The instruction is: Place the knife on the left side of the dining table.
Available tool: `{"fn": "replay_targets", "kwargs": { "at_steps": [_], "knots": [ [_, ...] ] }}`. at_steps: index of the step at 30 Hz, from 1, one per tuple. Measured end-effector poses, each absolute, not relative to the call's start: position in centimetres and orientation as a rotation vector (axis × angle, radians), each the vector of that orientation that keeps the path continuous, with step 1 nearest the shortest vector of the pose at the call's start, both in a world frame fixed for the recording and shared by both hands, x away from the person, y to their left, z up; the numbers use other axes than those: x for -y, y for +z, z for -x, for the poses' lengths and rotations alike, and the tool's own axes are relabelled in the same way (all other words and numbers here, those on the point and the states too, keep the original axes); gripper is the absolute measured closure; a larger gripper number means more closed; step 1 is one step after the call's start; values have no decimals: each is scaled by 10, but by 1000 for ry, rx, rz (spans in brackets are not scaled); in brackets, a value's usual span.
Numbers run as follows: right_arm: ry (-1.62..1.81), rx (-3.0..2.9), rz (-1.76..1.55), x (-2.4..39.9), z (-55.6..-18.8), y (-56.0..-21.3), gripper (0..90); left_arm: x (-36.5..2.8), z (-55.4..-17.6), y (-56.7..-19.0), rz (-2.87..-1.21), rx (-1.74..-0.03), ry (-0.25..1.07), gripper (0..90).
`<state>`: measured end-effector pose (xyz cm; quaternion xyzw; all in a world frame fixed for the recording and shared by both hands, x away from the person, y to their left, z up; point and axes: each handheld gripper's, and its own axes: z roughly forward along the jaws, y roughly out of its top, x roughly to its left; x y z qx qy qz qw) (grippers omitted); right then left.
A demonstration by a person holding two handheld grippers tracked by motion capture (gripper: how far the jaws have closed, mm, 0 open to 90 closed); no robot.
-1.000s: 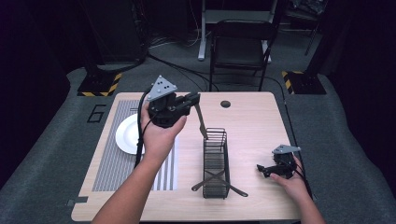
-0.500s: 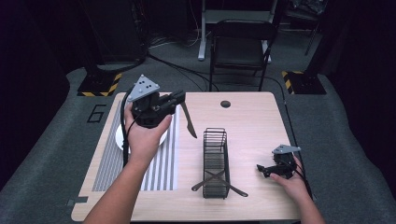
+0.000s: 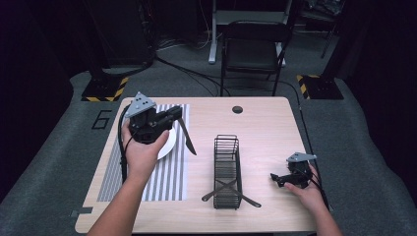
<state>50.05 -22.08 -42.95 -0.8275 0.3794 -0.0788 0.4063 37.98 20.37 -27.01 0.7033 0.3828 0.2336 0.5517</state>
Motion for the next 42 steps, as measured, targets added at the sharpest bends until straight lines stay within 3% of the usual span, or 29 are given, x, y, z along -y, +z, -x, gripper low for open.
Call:
{"fn": "replay_targets", "kwargs": {
  "at_steps": [42],
  "knots": [
    [-199,-958,2087,221,-500,-429,0,-270,-369,-348,-1637,-1133,526,838]
  ]
}}
